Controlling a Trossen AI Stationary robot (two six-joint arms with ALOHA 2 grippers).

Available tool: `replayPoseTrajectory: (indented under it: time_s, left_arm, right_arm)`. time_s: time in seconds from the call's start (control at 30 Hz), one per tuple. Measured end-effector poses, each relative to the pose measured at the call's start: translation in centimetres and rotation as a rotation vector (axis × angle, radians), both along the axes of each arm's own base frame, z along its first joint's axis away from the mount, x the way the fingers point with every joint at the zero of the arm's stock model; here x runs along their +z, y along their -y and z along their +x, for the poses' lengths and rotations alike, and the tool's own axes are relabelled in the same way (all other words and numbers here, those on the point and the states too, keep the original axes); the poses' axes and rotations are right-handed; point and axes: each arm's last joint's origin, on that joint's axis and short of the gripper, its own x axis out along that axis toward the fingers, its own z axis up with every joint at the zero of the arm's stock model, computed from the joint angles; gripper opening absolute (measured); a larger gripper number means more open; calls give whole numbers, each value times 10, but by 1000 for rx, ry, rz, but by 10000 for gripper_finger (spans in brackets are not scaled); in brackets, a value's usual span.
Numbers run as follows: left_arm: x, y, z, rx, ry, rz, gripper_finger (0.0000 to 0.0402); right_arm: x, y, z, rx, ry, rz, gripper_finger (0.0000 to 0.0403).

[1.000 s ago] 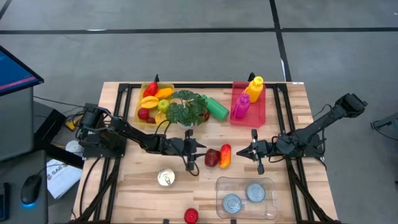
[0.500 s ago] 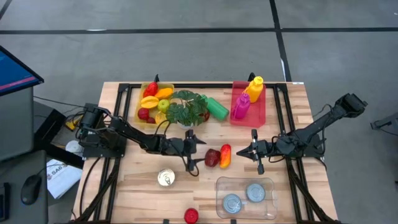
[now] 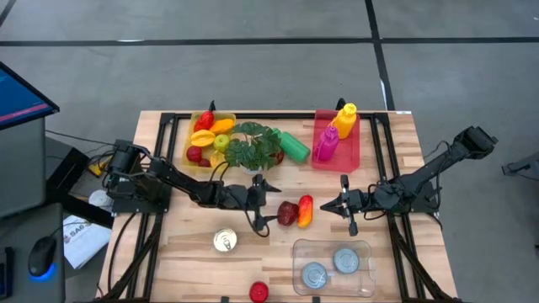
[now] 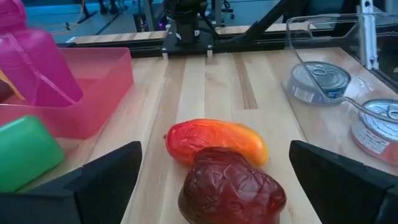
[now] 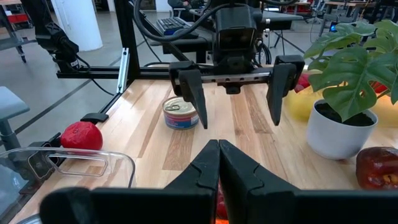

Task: Pick & Place Food Item
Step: Put the dark red apple into the yellow bin

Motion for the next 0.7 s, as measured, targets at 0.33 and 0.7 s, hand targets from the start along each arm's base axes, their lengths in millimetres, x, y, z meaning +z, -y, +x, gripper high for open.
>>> replayPoseTrajectory:
  time_s: [0.33,0.7]
  left_arm:
    - [0,-3,1,-39,-4,-21,399]
    - [-44,1,15,-78,13,5,399]
  right_arm:
    - [0,0,0,0,0,0,5]
    - [0,0,0,-1,3,2,5]
